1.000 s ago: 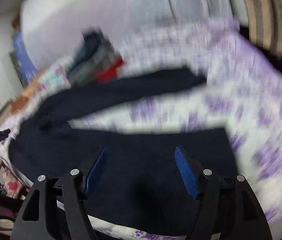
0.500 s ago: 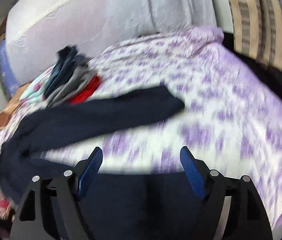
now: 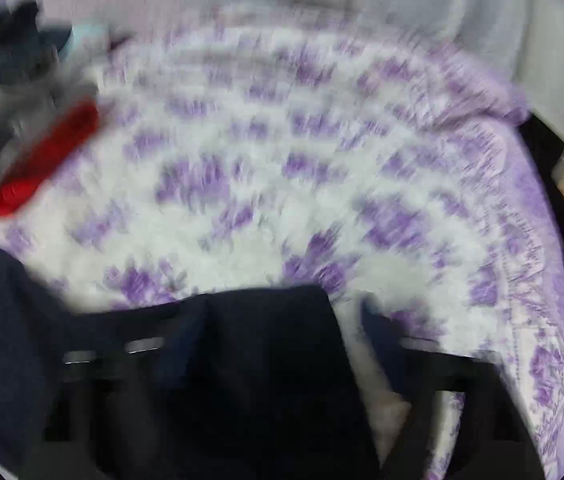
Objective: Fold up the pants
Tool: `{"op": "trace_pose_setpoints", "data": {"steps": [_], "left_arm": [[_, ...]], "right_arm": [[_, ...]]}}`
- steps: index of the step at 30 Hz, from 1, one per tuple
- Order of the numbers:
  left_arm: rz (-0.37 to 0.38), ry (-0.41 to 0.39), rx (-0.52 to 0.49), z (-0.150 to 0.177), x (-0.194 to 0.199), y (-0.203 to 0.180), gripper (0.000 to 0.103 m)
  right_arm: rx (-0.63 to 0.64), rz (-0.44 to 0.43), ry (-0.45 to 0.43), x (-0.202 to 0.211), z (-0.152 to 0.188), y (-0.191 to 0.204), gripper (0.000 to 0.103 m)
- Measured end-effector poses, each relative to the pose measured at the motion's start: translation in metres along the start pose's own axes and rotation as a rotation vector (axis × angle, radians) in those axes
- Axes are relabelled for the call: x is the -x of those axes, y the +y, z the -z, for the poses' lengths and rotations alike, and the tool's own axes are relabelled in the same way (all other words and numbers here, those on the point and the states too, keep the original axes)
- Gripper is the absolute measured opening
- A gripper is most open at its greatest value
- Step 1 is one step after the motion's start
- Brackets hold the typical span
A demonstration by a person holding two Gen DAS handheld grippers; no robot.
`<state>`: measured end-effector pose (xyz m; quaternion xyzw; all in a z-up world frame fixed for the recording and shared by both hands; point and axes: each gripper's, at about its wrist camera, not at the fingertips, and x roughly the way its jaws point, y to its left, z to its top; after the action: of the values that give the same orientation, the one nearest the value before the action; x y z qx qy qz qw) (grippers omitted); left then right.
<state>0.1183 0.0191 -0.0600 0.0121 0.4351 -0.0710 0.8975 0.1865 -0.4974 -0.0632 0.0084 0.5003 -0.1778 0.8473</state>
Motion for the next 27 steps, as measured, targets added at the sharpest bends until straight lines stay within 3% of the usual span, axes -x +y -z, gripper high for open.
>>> {"op": "trace_pose_setpoints", "data": {"steps": [1, 3, 5, 7, 9, 12, 13, 15, 19, 21, 23, 25, 26, 27], "left_arm": [[-0.008, 0.001, -0.008, -0.001, -0.002, -0.001, 0.098], [-0.020, 0.000, -0.024, -0.001, -0.003, -0.003, 0.098], [-0.017, -0.005, -0.030, 0.000, -0.003, -0.003, 0.098], [-0.017, -0.012, -0.031, 0.000, -0.004, -0.002, 0.098], [-0.037, -0.017, -0.044, -0.001, -0.008, -0.005, 0.098], [-0.056, -0.019, -0.056, 0.001, -0.007, -0.007, 0.098], [-0.054, -0.020, -0.053, 0.001, -0.007, -0.006, 0.098], [-0.047, -0.024, -0.048, 0.003, -0.005, -0.004, 0.098], [-0.044, -0.026, -0.050, 0.003, -0.005, -0.004, 0.098], [-0.044, -0.028, -0.049, 0.004, -0.004, -0.004, 0.098], [-0.038, -0.032, -0.044, 0.004, -0.004, -0.004, 0.098], [-0.036, -0.034, -0.041, 0.005, -0.003, -0.003, 0.098], [-0.037, -0.033, -0.041, 0.005, -0.003, -0.003, 0.098], [-0.039, -0.031, -0.042, 0.005, -0.003, -0.004, 0.098]], "right_arm": [[-0.009, 0.002, -0.018, 0.003, 0.000, 0.002, 0.032], [0.008, 0.090, -0.112, 0.025, -0.003, 0.008, 0.020], [-0.040, 0.162, -0.226, 0.058, -0.003, 0.005, 0.020], [-0.037, 0.208, -0.237, 0.062, -0.005, 0.007, 0.020], [-0.012, 0.238, -0.185, 0.037, -0.009, 0.009, 0.022], [0.034, 0.217, -0.051, -0.013, -0.005, 0.010, 0.047], [0.034, 0.237, -0.086, -0.010, -0.003, 0.010, 0.060], [0.004, 0.238, -0.132, 0.006, -0.005, 0.005, 0.072], [-0.050, 0.262, -0.228, 0.057, 0.005, -0.008, 0.076], [-0.092, 0.191, -0.207, 0.076, 0.017, -0.014, 0.076], [-0.089, 0.099, -0.156, 0.084, 0.031, -0.015, 0.068], [-0.020, 0.145, -0.042, 0.066, 0.053, -0.010, 0.061], [-0.008, 0.230, 0.054, 0.041, 0.067, -0.019, 0.062], [-0.050, 0.209, 0.040, 0.036, 0.075, -0.027, 0.075]]}}
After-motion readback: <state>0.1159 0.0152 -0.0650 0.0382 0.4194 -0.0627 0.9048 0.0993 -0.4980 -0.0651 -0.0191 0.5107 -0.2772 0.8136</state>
